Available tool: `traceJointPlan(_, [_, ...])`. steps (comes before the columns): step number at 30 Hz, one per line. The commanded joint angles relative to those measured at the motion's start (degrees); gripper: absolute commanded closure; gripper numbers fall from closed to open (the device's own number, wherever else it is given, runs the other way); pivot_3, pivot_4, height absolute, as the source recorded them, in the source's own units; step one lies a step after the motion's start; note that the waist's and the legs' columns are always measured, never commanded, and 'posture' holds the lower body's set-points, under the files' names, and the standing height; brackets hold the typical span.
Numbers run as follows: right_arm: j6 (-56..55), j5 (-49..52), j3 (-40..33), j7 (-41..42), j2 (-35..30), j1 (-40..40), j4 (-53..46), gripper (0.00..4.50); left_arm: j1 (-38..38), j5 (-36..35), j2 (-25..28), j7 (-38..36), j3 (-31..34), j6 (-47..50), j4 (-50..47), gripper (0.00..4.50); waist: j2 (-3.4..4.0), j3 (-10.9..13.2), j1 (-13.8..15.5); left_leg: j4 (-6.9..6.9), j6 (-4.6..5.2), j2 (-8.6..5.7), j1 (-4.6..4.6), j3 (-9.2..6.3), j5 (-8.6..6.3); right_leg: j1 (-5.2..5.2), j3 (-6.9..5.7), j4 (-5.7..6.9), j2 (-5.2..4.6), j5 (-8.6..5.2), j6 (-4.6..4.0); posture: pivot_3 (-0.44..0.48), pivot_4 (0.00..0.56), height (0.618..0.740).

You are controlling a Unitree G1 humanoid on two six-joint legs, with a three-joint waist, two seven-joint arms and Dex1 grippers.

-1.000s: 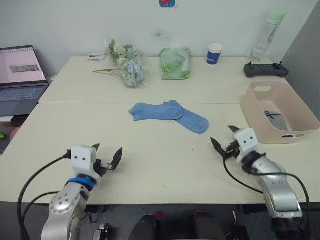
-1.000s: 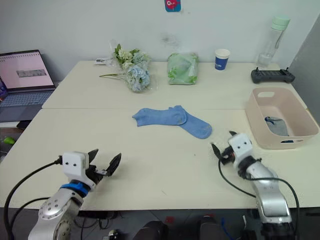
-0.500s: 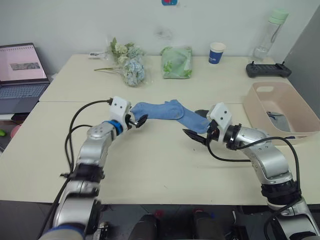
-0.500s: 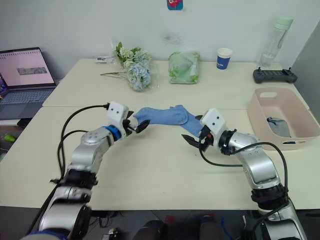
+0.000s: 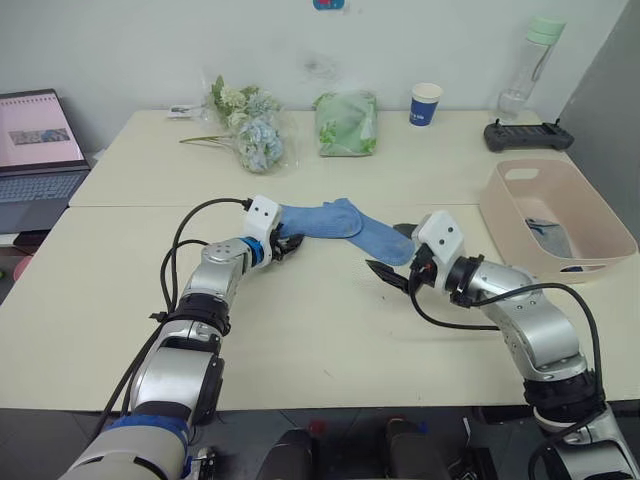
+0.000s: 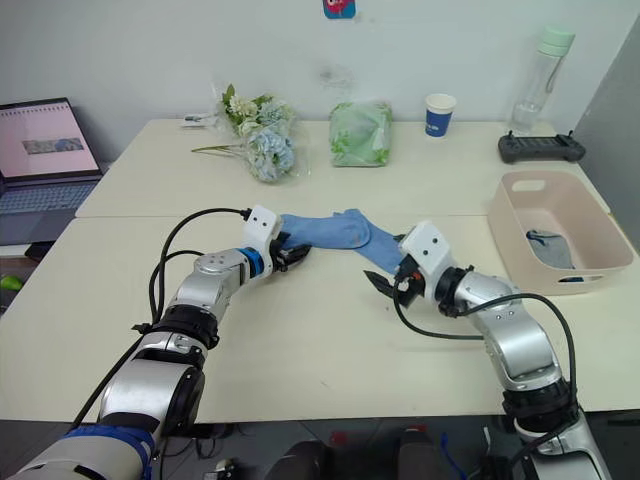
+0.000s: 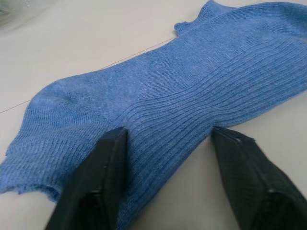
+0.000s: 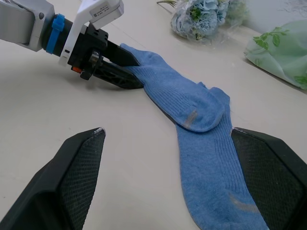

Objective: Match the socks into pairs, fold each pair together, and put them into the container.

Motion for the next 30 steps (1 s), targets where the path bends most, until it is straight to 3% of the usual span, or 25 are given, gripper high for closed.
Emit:
traceJointPlan(1, [-0.31, 1.01, -1.44, -0.26, -0.39, -0.39, -2.48, 0.0, 0.46, 0.76, 0.22, -0.26, 0.23, -0.72, 0.17, 3.03, 0.0, 0.0, 0.0, 0.0, 0.0, 0.0, -0.01, 0.01, 0.0, -0.03, 0.0, 0.02, 0.0, 0.0, 0.0, 0.0, 0.15, 0.74])
traceJointPlan(6, [-0.68, 1.08, -0.86, 0.17, -0.35, -0.54, -2.22, 0.0, 3.02, 0.75, 0.38, -1.3, 0.11, -0.54, -4.54, 4.45, 0.0, 0.0, -0.04, 0.02, 0.0, -0.02, -0.06, 0.04, 0.0, -0.1, 0.01, 0.05, 0.0, -0.01, 0.01, 0.0, 0.15, 0.74])
traceJointPlan(7, [-0.68, 1.12, -0.79, 0.22, -0.32, -0.5, -2.3, 0.0, 3.78, 0.66, 0.45, -1.54, 0.06, -0.22, -6.0, 4.45, 0.0, 0.0, -0.06, 0.02, 0.0, -0.01, -0.07, 0.09, 0.0, -0.15, 0.02, 0.09, -0.01, -0.01, 0.01, 0.0, 0.15, 0.74])
traceJointPlan(13, [-2.33, 2.03, 0.44, 5.56, -3.7, 1.05, -1.94, 0.0, 28.73, -6.15, 8.31, -10.43, -1.75, 15.99, -51.5, 4.45, 0.01, 0.0, -0.77, -0.11, -0.01, 0.09, -0.09, 0.16, 0.0, -0.32, 0.15, 0.12, -0.09, -0.01, 0.01, 0.0, 0.15, 0.74])
traceJointPlan(18, [-2.49, 3.88, -0.25, 8.37, -5.59, 1.77, -1.26, 0.0, 43.88, -10.55, 17.48, -16.67, -1.66, 21.54, -73.57, 4.45, 0.03, 0.0, -0.37, -0.18, -0.01, 0.16, -0.02, 0.16, 0.0, -0.26, 0.17, 0.12, -0.08, 0.0, -0.01, 0.0, 0.15, 0.74])
traceJointPlan(22, [-2.77, 4.15, -0.31, 9.66, -6.41, 1.29, 0.1, 0.0, 49.97, -10.74, 22.47, -19.09, -1.69, 20.2, -80.18, 4.45, 0.03, 0.01, 0.09, -0.19, 0.0, 0.13, 0.03, 0.18, -0.01, -0.2, 0.16, 0.1, -0.08, -0.01, -0.02, 0.0, 0.15, 0.74])
traceJointPlan(27, [-2.78, 4.48, 0.85, 10.46, -5.46, 0.37, 2.76, 0.0, 52.86, -2.86, 24.07, -15.35, -2.81, 12.28, -76.32, 4.45, 0.02, 0.01, 0.2, -0.19, 0.0, 0.13, 0.01, 0.18, -0.01, -0.17, 0.13, 0.03, -0.09, -0.01, -0.02, 0.0, 0.15, 0.74])
traceJointPlan(30, [-1.35, 3.72, 2.83, 9.8, -4.36, 0.3, 5.04, 0.0, 53.49, -1.12, 22.18, -11.42, -1.58, 10.5, -74.39, 3.81, 0.02, 0.01, 0.15, -0.21, 0.0, 0.14, 0.01, 0.18, -0.01, -0.17, 0.12, 0.04, -0.09, -0.01, -0.02, 0.0, 0.15, 0.74])
